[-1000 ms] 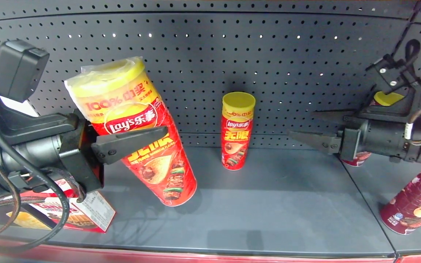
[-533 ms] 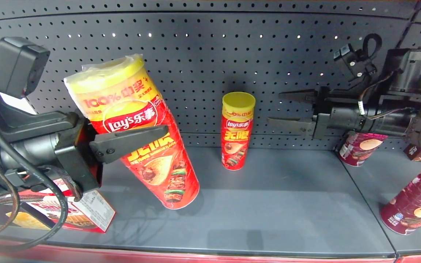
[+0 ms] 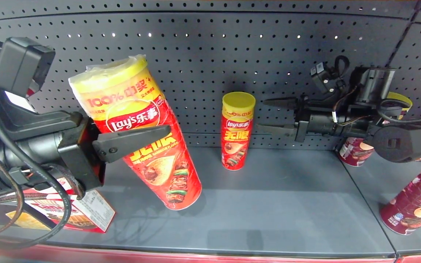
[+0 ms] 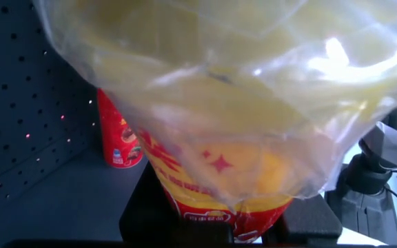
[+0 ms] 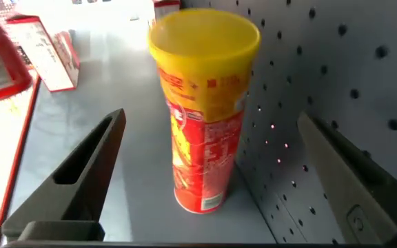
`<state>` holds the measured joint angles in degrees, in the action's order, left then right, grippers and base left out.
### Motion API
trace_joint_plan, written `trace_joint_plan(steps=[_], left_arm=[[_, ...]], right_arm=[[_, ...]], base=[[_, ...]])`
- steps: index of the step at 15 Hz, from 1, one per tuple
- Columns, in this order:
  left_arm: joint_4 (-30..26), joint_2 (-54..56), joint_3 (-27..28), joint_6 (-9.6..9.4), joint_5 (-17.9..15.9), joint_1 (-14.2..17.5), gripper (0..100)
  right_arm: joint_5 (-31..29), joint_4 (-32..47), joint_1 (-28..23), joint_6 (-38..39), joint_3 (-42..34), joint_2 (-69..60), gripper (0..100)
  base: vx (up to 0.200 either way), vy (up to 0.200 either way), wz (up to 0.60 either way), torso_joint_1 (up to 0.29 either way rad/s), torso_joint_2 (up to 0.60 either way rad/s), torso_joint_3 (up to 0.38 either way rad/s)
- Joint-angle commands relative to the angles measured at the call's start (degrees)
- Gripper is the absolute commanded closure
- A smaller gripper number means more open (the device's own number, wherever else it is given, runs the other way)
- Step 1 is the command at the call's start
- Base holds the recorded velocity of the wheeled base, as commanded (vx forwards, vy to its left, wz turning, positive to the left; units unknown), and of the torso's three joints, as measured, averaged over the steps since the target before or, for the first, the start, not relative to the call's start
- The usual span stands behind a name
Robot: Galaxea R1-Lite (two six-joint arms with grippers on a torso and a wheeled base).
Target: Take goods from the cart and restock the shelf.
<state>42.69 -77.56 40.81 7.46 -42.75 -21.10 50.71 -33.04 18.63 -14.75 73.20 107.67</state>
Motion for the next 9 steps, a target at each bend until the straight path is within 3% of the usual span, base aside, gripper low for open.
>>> trace_joint_plan(steps=[1, 3, 6, 9], left_arm=[[-0.1, -0.2, 0.2, 0.1, -0.1, 0.0, 100], [0.0, -0.2, 0.4, 0.1, -0.1, 0.2, 100], [0.0, -0.2, 0.6, 0.01, -1.5, 3.2, 100], [0.0, -0.6, 1.0, 0.01, -1.6, 3.4, 100]], right_arm=[[0.0, 0.0, 0.4, 0.0, 1.4, 3.0, 0], [0.0, -0.4, 1.2, 0.0, 2.7, 5.2, 0], [0.0, -0.7, 2.2, 0.1, 4.8, 8.1, 0], [0.0, -1.9, 3.1, 0.1, 5.0, 10.3, 0]], base=[[0.0, 0.0, 0.0, 0.0, 0.0, 0.0], [0.0, 0.0, 0.0, 0.0, 0.0, 0.0], [0.0, 0.0, 0.0, 0.0, 0.0, 0.0], [0.0, 0.0, 0.0, 0.0, 0.0, 0.0]])
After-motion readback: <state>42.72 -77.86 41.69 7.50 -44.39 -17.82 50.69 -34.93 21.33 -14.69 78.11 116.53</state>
